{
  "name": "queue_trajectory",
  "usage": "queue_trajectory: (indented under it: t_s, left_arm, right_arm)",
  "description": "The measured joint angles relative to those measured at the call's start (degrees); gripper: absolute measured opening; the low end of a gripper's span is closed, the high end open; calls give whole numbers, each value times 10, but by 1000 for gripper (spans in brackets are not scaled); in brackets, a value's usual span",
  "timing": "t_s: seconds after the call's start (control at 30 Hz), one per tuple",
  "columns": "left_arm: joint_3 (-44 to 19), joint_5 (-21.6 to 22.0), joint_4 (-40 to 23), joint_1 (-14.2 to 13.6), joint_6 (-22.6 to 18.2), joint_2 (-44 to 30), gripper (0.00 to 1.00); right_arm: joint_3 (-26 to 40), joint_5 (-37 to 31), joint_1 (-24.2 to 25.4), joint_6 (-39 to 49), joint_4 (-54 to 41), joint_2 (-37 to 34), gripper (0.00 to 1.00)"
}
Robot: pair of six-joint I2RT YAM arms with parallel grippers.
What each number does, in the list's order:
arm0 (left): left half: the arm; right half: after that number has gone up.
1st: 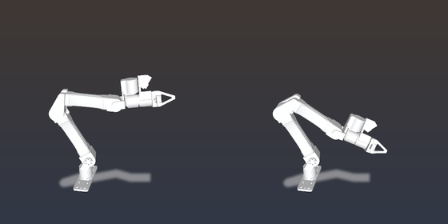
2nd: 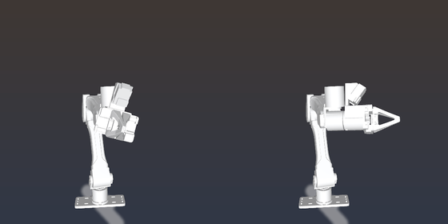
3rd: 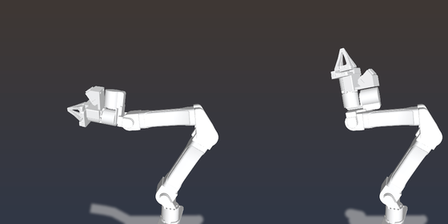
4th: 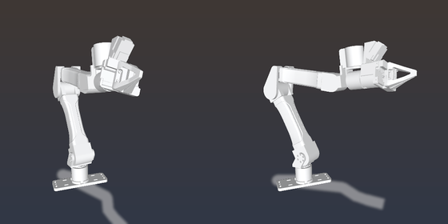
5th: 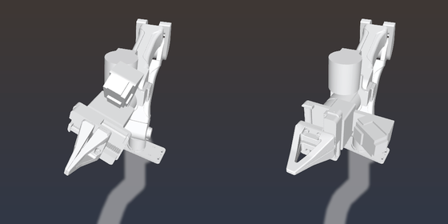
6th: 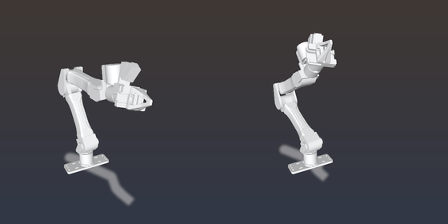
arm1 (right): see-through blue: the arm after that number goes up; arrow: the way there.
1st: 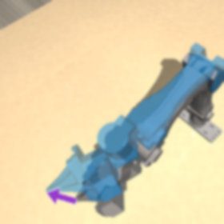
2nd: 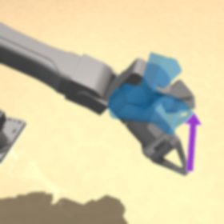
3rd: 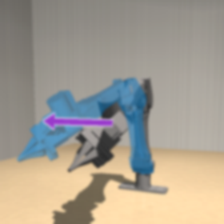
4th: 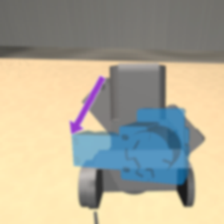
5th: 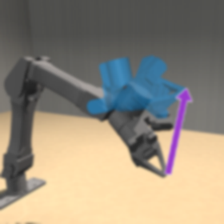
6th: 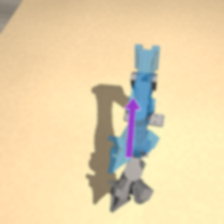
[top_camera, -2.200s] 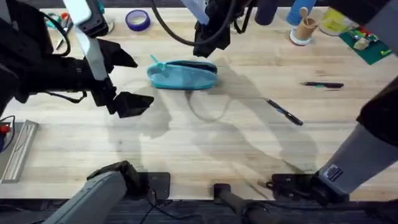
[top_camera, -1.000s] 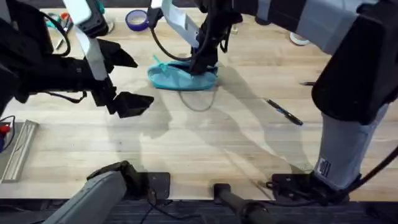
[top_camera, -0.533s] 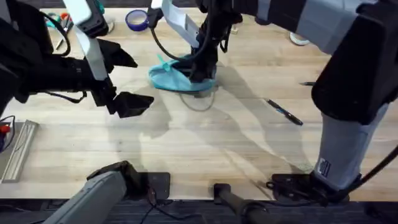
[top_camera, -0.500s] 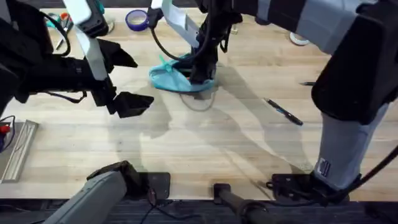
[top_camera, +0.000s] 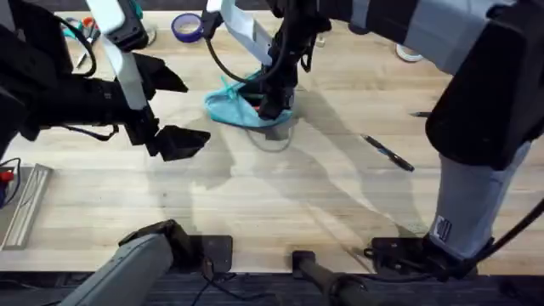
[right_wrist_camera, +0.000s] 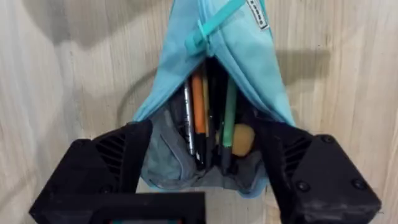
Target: Unzip the bag, pick up the pens from the table one at a time and place them inside, then zip the bag closed.
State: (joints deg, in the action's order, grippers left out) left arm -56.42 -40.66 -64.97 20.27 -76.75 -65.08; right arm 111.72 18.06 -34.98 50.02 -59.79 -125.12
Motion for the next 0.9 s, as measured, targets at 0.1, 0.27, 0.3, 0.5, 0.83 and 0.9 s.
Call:
queue_trajectory:
  t_s: [0.1, 0.27, 0.3, 0.5, 0.83, 0.9]
  left_arm:
    - [0, 0, 0, 0, 0, 0, 993]
    - [0, 0, 0, 0, 0, 0, 993]
    - [0, 0, 0, 0, 0, 0, 993]
    - [0, 0, 0, 0, 0, 0, 993]
    - [0, 0, 0, 0, 0, 0, 993]
    - [0, 0, 0, 0, 0, 0, 993]
  right_arm:
    - [0, 0, 0, 0, 0, 0, 995]
    - [0, 0, 0, 0, 0, 0, 995]
    - [0, 0, 0, 0, 0, 0, 995]
    - [0, 0, -1, -22, -1, 0, 996]
    - [3, -15, -5, -99, -31, 2, 996]
    - [3, -28, -7, -105, -37, 10, 996]
